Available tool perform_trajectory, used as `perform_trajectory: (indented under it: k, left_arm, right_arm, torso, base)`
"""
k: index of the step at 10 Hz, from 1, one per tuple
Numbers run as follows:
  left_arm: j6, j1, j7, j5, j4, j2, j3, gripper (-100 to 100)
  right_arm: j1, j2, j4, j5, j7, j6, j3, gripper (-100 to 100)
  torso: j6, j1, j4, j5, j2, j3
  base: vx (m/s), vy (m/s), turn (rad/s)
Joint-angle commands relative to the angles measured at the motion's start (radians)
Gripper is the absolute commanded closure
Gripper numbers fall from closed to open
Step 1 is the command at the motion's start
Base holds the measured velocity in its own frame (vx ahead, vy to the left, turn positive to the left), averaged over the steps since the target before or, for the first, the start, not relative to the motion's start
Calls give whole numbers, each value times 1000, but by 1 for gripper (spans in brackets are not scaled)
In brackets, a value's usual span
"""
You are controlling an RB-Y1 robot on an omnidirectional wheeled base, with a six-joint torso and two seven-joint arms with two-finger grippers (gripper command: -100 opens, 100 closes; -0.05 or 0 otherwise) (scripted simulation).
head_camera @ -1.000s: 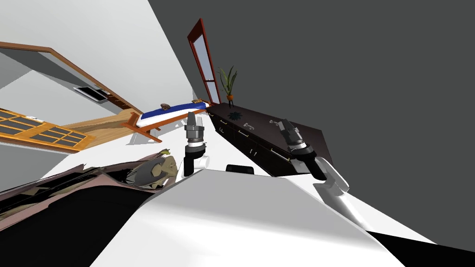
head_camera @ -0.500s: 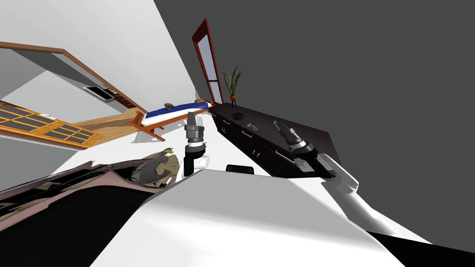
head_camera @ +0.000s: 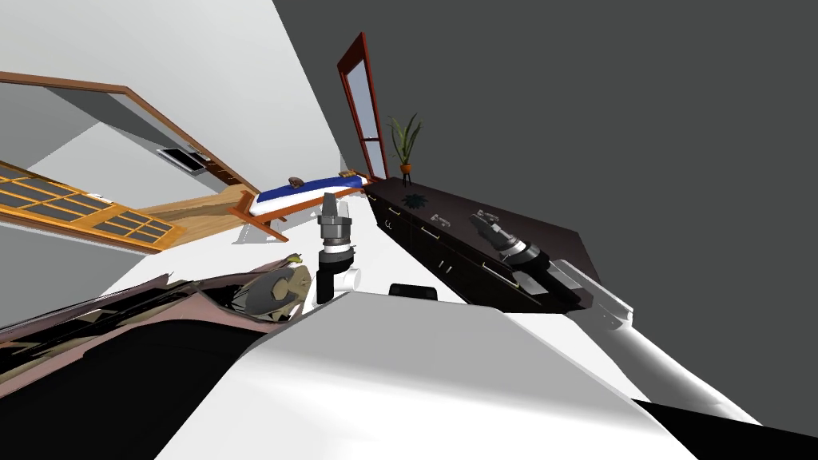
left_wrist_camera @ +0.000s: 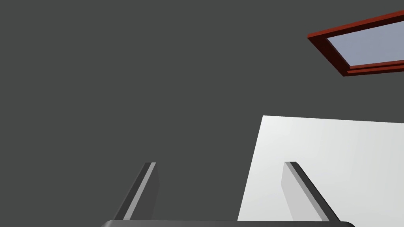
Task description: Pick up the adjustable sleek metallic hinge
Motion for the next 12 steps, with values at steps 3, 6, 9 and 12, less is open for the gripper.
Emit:
perform_trajectory:
  k: [3,6,9,12]
  left_arm:
    - [0,0,0,0,0,0,0,0]
    - [0,0,0,0,0,0,0,0]
    - [0,0,0,0,0,0,0,0]
    - [0,0,0,0,0,0,0,0]
  right_arm:
    - [-7,-91,24,18,0,-10,19,-100]
    - [-15,-191,69,53,-1,-26,57,-100]
    - [-18,-272,93,71,-2,-34,79,-100]
    - [-19,-366,119,89,-2,-41,102,-100]
  torso:
    - [0,1,0,0,-1,-1]
    - [0,-1,0,0,-1,0]
    - [0,-1,0,0,-1,0]
    - [0,1,-1,0,-4,-2]
  base:
    - [48,69,38]
    - [53,58,71]
    - [65,61,39]
    - [91,67,55]
